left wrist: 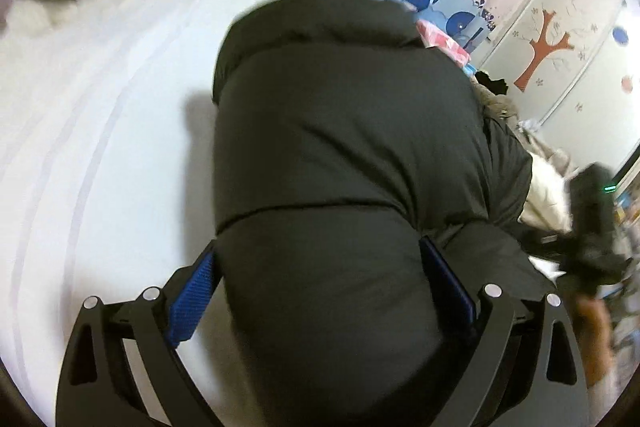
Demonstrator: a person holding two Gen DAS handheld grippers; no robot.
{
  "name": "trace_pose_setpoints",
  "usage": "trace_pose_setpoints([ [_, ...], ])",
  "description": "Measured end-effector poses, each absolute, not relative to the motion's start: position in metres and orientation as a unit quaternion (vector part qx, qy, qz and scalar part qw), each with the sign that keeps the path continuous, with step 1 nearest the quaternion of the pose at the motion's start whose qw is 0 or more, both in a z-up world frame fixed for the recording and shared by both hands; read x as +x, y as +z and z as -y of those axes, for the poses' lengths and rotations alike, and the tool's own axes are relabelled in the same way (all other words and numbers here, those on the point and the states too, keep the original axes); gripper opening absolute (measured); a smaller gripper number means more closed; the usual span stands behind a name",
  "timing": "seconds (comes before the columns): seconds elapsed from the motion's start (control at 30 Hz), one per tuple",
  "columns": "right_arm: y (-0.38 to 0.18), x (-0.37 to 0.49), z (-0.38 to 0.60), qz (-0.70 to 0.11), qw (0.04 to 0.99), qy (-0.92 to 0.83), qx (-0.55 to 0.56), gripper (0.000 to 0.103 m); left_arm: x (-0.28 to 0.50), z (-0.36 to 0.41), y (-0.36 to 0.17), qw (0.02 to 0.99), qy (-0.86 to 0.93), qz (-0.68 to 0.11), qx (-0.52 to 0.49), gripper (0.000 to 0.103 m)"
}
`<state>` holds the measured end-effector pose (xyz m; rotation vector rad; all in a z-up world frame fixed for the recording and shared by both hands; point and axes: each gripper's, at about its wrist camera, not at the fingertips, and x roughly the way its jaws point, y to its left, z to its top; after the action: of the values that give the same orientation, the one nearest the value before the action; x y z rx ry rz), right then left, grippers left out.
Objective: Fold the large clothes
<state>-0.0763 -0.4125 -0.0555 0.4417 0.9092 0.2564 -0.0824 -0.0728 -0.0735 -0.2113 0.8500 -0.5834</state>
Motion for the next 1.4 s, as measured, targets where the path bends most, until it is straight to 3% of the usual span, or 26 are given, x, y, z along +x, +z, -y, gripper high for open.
trace_pose_setpoints([
  [0.13, -0.084, -0.089, 0.395, -0.503, 0.843, 0.124, 0.147, 0.097, -0.100, 0.072, -0.063, 0.881, -0.274, -0.377, -0.076, 0.092],
  [0.3, -0.057, -0.114, 0.409, -0.457, 0.863, 0.108, 0.187, 0.096, -0.121, 0.066, -0.059, 0.897, -0.271, -0.346, -0.044, 0.092],
  [0.4, -0.066, -0.121, 0.396, -0.487, 0.854, 0.093, 0.154, 0.096, -0.117, 0.071, -0.056, 0.896, -0.278, -0.343, -0.043, 0.092],
  [0.6, -0.006, -0.119, 0.391, -0.384, 0.910, 0.086, 0.133, 0.096, -0.116, 0.081, -0.051, 0.903, -0.271, -0.331, -0.025, 0.092],
  [0.77, 0.044, -0.050, 0.371, -0.316, 0.931, 0.133, 0.123, 0.096, -0.117, 0.085, -0.048, 0.909, -0.264, -0.322, -0.012, 0.092],
  [0.83, 0.026, -0.020, 0.375, -0.334, 0.917, 0.143, 0.167, 0.096, -0.117, 0.085, -0.048, 0.910, -0.263, -0.321, -0.011, 0.092],
  [0.9, -0.030, 0.011, 0.391, -0.388, 0.891, 0.111, 0.208, 0.096, -0.116, 0.084, -0.048, 0.909, -0.270, -0.318, -0.013, 0.094],
  [1.0, -0.071, 0.023, 0.405, -0.395, 0.881, 0.092, 0.242, 0.096, -0.119, 0.084, -0.045, 0.909, -0.284, -0.305, -0.015, 0.096],
  [1.4, -0.060, -0.012, 0.415, -0.428, 0.872, 0.087, 0.220, 0.096, -0.123, 0.094, -0.048, 0.916, -0.271, -0.294, 0.028, 0.096],
])
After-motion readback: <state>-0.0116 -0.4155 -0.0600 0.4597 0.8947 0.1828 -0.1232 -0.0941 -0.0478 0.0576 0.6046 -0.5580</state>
